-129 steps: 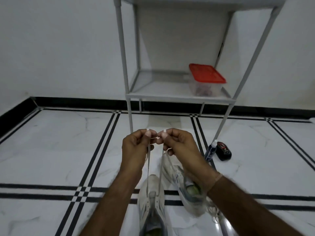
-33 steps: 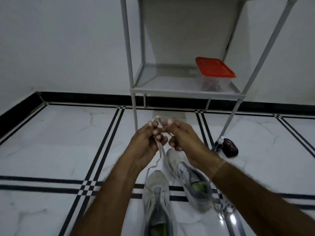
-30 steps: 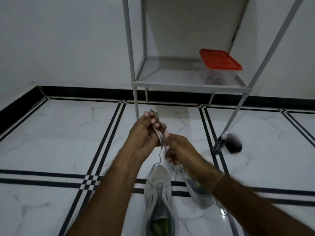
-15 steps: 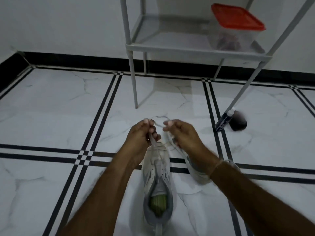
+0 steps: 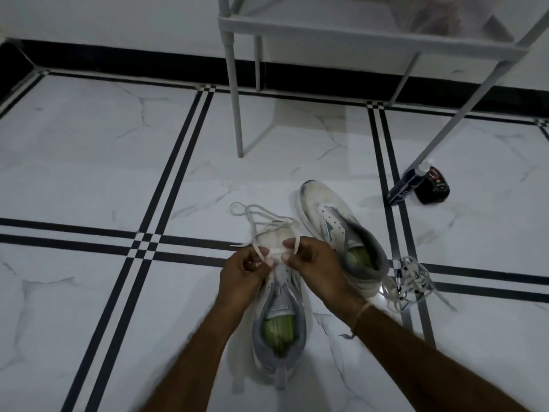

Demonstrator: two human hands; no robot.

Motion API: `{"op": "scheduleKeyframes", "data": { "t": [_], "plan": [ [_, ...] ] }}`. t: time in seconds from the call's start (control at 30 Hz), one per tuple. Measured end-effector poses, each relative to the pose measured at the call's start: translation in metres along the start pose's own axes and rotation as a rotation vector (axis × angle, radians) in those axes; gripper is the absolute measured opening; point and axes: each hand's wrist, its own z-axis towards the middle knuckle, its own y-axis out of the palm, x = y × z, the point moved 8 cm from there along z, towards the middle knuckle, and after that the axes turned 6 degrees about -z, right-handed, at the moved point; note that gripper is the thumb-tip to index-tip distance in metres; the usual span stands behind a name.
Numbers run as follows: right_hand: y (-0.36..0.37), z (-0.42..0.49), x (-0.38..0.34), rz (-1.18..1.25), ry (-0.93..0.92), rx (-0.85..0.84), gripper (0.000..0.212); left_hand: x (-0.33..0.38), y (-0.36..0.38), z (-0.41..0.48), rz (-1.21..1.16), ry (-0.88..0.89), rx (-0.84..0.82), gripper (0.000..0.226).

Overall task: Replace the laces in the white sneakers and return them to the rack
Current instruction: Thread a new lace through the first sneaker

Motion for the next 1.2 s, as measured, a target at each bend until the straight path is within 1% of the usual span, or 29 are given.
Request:
{"op": "scheduleKeyframes", "data": {
  "t": [0.07,0.17,0.27,0.33,0.4,0.5,0.57,0.73,0.8,0.83,0.87,0.9,0.93,0.97,1.0,1.03,1.07,1.1,1.13,1.17,1.2],
  "plan": [
    [-0.002,-0.004,0.01,-0.09,-0.021,0.08,0.019,-0.006,-0.006,0.0,0.111,0.062,0.086,0.011],
    [-0.005,-0.008,0.012,-0.017,-0.035,0.133,0.003,-0.003,-0.006,-0.003,0.122,0.117,0.128,0.006],
    [-0.007,-0.009,0.01,0.072,-0.011,0.136,0.013,-0.002,-0.009,-0.006,0.108,0.122,0.175,0.014],
    [-0.008,-0.014,0.012,0.185,0.038,0.136,0.015,-0.005,-0.01,-0.004,0.116,0.112,0.192,0.019],
    [-0.008,-0.018,0.016,0.274,0.094,0.102,0.015,-0.009,-0.009,-0.002,0.118,0.099,0.197,0.016],
    [-0.005,-0.02,0.019,0.35,0.163,-0.016,0.018,-0.01,-0.01,-0.002,0.118,0.102,0.214,0.008],
    [-0.007,-0.02,0.013,0.37,0.17,-0.061,0.025,-0.01,-0.01,-0.002,0.117,0.103,0.211,0.007],
    [-0.027,-0.011,-0.013,0.419,0.111,0.028,0.025,-0.012,-0.013,0.005,0.106,0.058,0.174,0.008],
    [-0.029,-0.009,-0.021,0.443,0.113,0.014,0.024,-0.014,-0.017,0.009,0.127,0.043,0.18,0.007],
    [-0.029,-0.008,-0.024,0.446,0.114,-0.003,0.022,-0.011,-0.021,0.009,0.142,0.062,0.221,0.007],
    [-0.029,-0.008,-0.028,0.455,0.115,-0.021,0.021,-0.004,-0.027,0.006,0.172,0.121,0.296,0.014],
    [-0.03,-0.008,-0.032,0.471,0.114,-0.038,0.019,0.008,-0.029,0.0,0.225,0.208,0.372,0.022],
    [-0.029,-0.008,-0.035,0.501,0.117,-0.058,0.019,0.023,-0.024,-0.009,0.28,0.306,0.395,0.027],
    [-0.028,-0.008,-0.038,0.526,0.12,-0.076,0.019,0.04,-0.008,-0.016,0.316,0.385,0.329,0.026],
    [-0.026,-0.008,-0.043,0.543,0.122,-0.094,0.019,0.052,0.014,-0.021,0.301,0.423,0.193,0.024],
    [-0.025,-0.008,-0.047,0.55,0.129,-0.109,0.019,0.058,0.038,-0.025,0.231,0.407,0.032,0.023],
    [-0.024,-0.007,-0.053,0.561,0.137,-0.113,0.019,0.061,0.056,-0.027,0.157,0.372,-0.092,0.02],
    [-0.026,-0.004,-0.058,0.579,0.15,-0.105,0.019,0.061,0.065,-0.027,0.103,0.351,-0.156,0.013],
    [-0.031,-0.001,-0.062,0.604,0.157,-0.081,0.019,0.058,0.063,-0.022,0.096,0.345,-0.162,0.006],
    [-0.041,0.004,-0.065,0.632,0.153,-0.04,0.02,0.053,0.056,-0.017,0.157,0.372,-0.138,0.015],
    [-0.052,0.008,-0.069,0.653,0.14,0.006,0.021,0.047,0.045,-0.01,0.272,0.415,-0.096,0.025]
  ]
}}
